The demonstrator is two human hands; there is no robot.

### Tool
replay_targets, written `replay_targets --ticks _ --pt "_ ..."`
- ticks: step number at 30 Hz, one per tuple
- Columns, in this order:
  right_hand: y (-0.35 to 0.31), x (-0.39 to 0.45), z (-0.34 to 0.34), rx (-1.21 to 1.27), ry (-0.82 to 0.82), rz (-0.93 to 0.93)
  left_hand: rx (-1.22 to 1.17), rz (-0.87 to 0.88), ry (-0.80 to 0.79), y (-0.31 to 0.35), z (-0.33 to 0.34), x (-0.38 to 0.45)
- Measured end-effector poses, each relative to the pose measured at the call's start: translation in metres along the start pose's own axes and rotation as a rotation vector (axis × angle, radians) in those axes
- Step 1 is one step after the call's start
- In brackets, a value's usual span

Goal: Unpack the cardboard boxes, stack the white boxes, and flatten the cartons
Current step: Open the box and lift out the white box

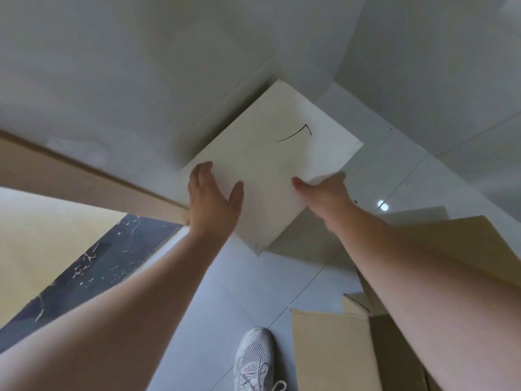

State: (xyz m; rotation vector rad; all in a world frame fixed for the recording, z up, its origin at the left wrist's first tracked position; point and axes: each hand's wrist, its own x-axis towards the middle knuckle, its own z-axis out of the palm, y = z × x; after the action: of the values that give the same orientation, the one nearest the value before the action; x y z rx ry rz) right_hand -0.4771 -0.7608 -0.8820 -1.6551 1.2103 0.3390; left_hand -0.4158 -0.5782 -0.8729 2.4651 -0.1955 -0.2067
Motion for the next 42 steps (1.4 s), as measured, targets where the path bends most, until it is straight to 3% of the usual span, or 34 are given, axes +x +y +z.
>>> replay_targets --ticks 5,7,10,13,15,20,29,42 --pt "-0.015 0.028 -0.031 -0.156 0.222 -0.154 -0.038 -0.163 0.077 -0.035 0.01 -0.018" --pt "-0.016 0.039 -0.041 -0.2 0.207 -0.179 -0.296 -0.453 -0.004 -0.048 0.015 -0.031" --pt "-0.014 0.045 -0.044 -0.34 0.178 -0.192 -0.88 -0.973 -0.312 -0.061 0.029 -0.061" --pt "-0.013 0.05 -0.04 -0.527 0.231 -0.322 -1.128 -1.16 -0.312 -0.074 0.061 -0.062" --pt "-0.014 0.054 -0.039 -0.65 0.248 -0.41 -1.14 -1.161 -0.324 -0.073 0.08 -0.055" --pt "-0.015 0.061 -0.038 -0.762 0.284 -0.488 -1.235 -0.964 -0.308 -0.068 0.11 -0.046" --pt "-0.017 0.074 -0.049 -0.975 0.287 -0.573 -1.362 -0.886 -0.346 -0.033 0.15 -0.022" --pt "-0.036 0.111 -0.1 -0.923 0.215 -0.522 -1.546 -0.71 -0.556 0.082 0.234 0.066"
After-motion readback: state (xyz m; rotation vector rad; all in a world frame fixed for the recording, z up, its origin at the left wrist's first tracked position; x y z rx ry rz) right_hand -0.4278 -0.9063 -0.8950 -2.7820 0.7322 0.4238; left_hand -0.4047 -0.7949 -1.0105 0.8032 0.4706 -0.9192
